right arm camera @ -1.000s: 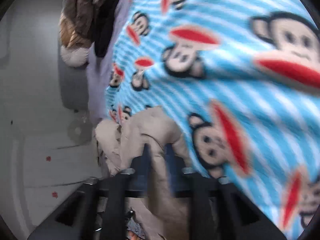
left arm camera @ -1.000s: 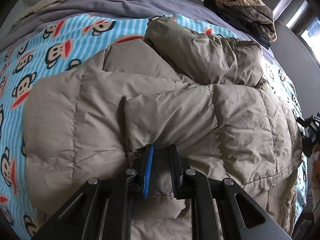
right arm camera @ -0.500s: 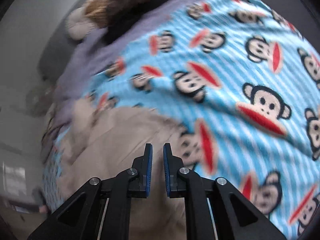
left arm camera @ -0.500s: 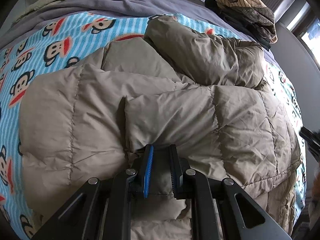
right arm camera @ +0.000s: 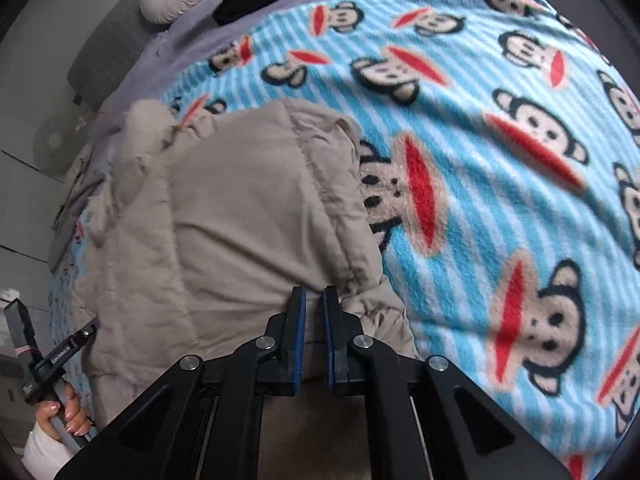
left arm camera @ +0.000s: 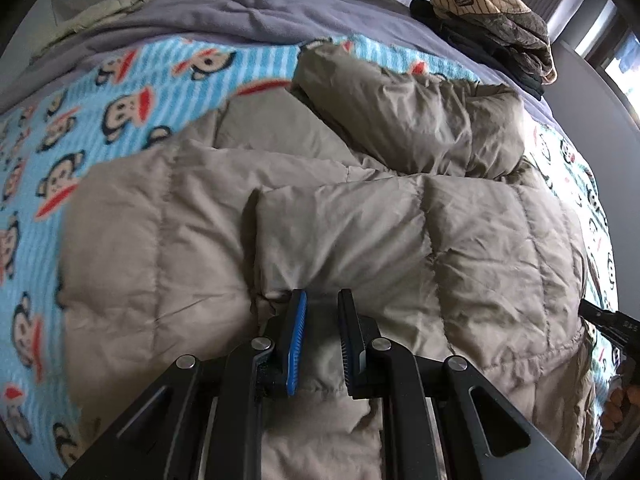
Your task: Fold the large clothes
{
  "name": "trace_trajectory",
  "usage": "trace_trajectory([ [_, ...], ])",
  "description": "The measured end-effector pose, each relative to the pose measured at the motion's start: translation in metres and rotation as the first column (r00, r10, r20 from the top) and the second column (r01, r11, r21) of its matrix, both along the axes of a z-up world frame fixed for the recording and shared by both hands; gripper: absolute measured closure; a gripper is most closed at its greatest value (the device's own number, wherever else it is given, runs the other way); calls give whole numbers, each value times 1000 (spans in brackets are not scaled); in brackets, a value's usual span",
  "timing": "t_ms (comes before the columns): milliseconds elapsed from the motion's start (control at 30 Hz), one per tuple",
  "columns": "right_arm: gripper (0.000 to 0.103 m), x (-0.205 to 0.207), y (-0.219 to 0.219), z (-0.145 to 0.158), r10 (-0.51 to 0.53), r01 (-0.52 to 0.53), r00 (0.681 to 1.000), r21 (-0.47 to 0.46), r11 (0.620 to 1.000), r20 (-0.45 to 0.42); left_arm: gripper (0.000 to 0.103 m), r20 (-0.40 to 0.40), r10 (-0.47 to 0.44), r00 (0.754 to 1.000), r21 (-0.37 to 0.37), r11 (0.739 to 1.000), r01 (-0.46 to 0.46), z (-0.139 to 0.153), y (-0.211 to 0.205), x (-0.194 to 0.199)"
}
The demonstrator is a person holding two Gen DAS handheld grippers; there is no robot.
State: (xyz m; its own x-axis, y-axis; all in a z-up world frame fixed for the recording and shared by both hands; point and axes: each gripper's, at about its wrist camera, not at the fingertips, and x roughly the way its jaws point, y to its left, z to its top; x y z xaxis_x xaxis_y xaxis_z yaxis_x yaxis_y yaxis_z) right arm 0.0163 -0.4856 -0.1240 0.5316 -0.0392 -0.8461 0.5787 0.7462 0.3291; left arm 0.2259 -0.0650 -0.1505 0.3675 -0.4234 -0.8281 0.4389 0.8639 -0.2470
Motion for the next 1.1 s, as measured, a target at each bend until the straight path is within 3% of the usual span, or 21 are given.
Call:
trace_trajectory([
  [100, 91, -13, 8, 12, -6, 6, 1000, 11, 1000, 26, 85, 9, 1, 1000, -8, 1000, -1, 12, 9, -13],
  [267, 91, -40, 21, 20, -13, 11, 999, 48, 999, 48, 85, 31, 1, 1000, 44, 999, -2, 26, 14, -42],
  [533, 91, -60, 43, 12, 56, -58, 998, 84, 995, 24, 83, -6, 9, 1000, 92, 996, -8, 21, 8, -78],
  [567, 91, -61, 44, 12, 63, -64, 998, 88, 994, 22, 60, -6, 15, 1000, 97, 995, -15, 21, 8, -83],
  [600, 91, -62, 45, 11, 73, -75, 997, 96, 993, 22, 28, -1, 26, 1000, 95, 995, -26, 22, 8, -87],
  [633, 91, -62, 46, 11, 84, -86, 996, 103, 991, 22, 18, 17, 43, 999, 91, 995, -44, 25, 9, -93],
  [700, 91, -62, 47, 12, 101, -103, 995, 111, 988, 23, 16, 51, 47, 998, 83, 995, -51, 30, 10, -105],
  [967, 91, -65, 55, 14, 192, -193, 981, 132, 972, 21, 16, 36, 135, 990, 89, 986, -138, 30, 19, -142],
  [1000, 91, -66, 56, 14, 200, -201, 980, 132, 971, 20, 5, 35, 144, 989, 92, 985, -147, 29, 20, -145],
  [1067, 84, -70, 59, 15, 212, -213, 977, 133, 968, 15, 0, 34, 169, 985, 108, 979, -172, 25, 23, -155],
  [1100, 65, -71, 61, 15, 215, -215, 976, 134, 967, 14, 0, 34, 173, 984, 113, 978, -176, 25, 25, -160],
])
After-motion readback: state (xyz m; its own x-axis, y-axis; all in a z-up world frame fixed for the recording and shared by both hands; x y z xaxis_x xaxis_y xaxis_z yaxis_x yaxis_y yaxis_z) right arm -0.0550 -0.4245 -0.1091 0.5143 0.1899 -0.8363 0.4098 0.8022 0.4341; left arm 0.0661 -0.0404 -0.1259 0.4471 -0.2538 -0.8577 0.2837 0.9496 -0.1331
